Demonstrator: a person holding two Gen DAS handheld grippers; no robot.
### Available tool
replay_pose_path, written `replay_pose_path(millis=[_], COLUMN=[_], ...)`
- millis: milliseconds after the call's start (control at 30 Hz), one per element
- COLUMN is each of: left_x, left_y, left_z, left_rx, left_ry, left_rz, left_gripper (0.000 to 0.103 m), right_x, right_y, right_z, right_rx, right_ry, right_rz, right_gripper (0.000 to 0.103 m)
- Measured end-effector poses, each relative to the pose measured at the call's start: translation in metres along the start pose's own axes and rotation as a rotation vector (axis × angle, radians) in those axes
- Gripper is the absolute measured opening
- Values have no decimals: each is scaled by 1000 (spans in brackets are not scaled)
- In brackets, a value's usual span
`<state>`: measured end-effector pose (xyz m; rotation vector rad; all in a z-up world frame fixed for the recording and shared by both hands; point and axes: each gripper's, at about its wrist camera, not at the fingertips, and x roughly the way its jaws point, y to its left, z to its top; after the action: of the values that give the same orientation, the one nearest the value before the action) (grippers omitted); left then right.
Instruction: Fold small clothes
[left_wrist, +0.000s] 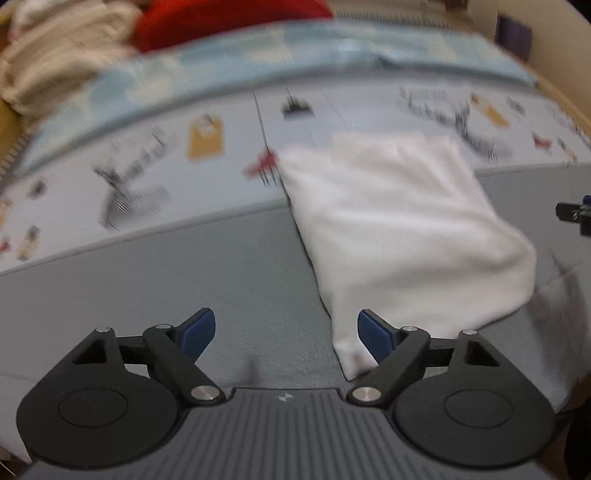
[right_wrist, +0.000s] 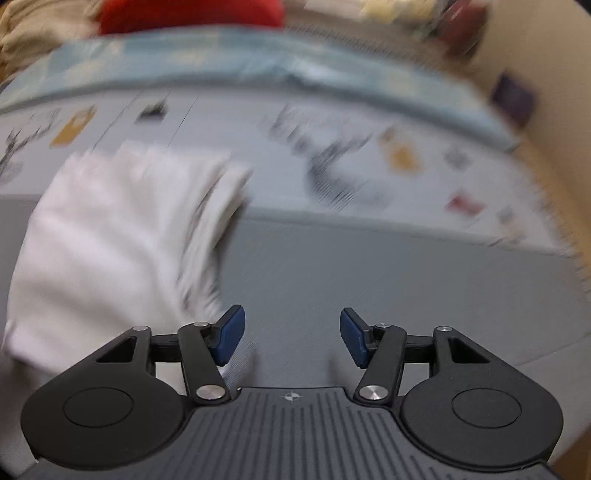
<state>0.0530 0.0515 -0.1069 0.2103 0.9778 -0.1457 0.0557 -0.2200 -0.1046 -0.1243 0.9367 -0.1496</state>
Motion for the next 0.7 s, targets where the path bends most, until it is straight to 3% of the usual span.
replay_pose_path(millis=[133, 233, 300, 400, 433, 600, 700], left_x=[-57, -94, -107, -115, -116, -99, -83], left_y=[-6, -22, -30, -38, -40, -49, -51], left_z=[-14, -32, -47, -59, -60, -52, -49], left_rx=[-31, -63, -82, -127, -129, -165, -210], left_ry=[-174, -324, -369, -368, -365, -295, -232], left_rz=[38, 42, 34, -45, -66, -39, -20], left_gripper=[91, 92, 92, 92, 92, 94, 102], right_x=[-54, -92, -114, -145, -153, -151, -155], right_y=[-17, -17, -11, -2, 3, 21, 29], right_z=[-4, -23, -38, -57, -62, -75, -76], right_rx=[144, 176, 173, 132, 112, 76, 30], right_ry=[-167, -281, -335, -407, -413, -343, -347], right_rz=[54, 115, 152, 170, 169, 196, 183], right_gripper=[65, 73, 77, 90, 90, 90, 91])
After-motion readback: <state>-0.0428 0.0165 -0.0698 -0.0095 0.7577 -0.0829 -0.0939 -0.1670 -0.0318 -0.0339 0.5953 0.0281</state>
